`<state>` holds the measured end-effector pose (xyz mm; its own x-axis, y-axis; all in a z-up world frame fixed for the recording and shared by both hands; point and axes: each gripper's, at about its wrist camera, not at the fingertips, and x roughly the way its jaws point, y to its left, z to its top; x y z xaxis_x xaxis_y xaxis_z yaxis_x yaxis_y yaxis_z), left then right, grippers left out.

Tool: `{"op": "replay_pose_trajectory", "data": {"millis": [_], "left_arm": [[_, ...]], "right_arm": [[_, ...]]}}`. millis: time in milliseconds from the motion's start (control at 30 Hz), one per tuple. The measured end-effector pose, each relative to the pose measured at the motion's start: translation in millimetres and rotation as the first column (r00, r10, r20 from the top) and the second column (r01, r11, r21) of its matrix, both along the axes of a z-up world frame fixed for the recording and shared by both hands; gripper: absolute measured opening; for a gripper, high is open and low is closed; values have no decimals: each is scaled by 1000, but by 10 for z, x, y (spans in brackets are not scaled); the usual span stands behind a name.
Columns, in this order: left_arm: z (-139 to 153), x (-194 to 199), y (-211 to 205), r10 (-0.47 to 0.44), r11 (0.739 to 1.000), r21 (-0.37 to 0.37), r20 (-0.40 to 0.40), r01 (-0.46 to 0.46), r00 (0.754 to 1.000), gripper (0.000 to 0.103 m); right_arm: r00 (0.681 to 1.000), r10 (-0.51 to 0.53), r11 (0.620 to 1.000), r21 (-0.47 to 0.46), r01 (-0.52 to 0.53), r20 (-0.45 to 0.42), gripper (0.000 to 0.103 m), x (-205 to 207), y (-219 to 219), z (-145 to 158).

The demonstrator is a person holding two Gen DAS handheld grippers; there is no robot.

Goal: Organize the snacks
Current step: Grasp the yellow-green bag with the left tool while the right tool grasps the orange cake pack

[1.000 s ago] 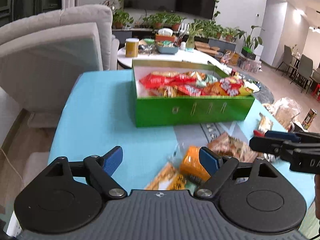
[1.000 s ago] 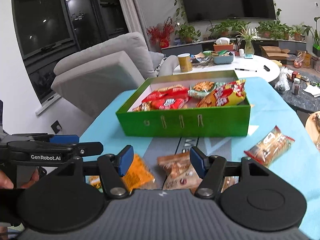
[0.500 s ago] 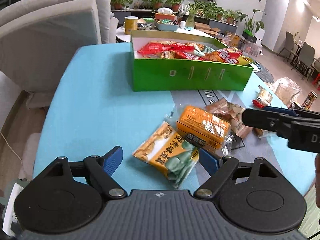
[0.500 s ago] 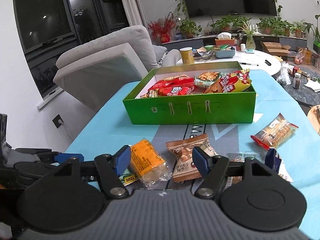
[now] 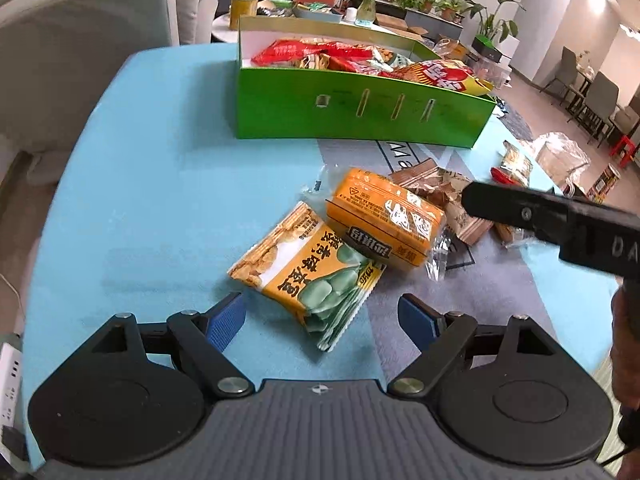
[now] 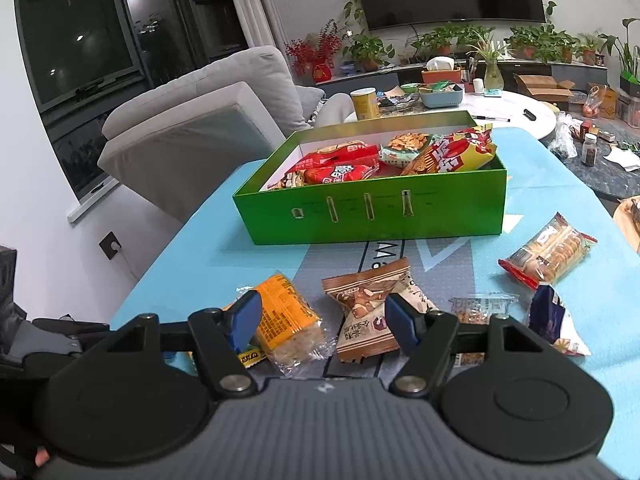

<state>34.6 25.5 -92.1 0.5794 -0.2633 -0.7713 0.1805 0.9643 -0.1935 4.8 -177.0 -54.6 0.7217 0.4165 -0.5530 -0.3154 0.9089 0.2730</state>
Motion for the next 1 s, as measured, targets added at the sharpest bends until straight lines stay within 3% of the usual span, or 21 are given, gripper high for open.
{"op": "replay_pose_trajectory", "data": {"millis": [233, 533, 667, 833, 1000], "left_arm": [[18, 140, -65, -8, 1000, -20, 10, 8, 1000, 82], [25, 341, -110, 9, 998, 58, 55, -13, 998, 82], [46, 444, -64, 31, 987, 153, 104, -46, 994, 82], [74, 441, 114, 83, 992, 90, 96, -92, 992, 82], [64, 401, 0, 38, 998, 50, 72, -42, 997, 83]], "right_arm": [[1000, -13, 1000, 13, 14, -26, 61, 56, -24, -60], [1000, -29, 999, 16, 29, -4, 61, 57, -92, -28], [1000, -30, 999, 19, 31, -8, 61, 76, -101, -37], [1000, -26, 1000, 12, 26, -2, 61, 87, -109, -37], [999, -33, 999, 20, 33, -2, 61, 106, -103, -34]]}}
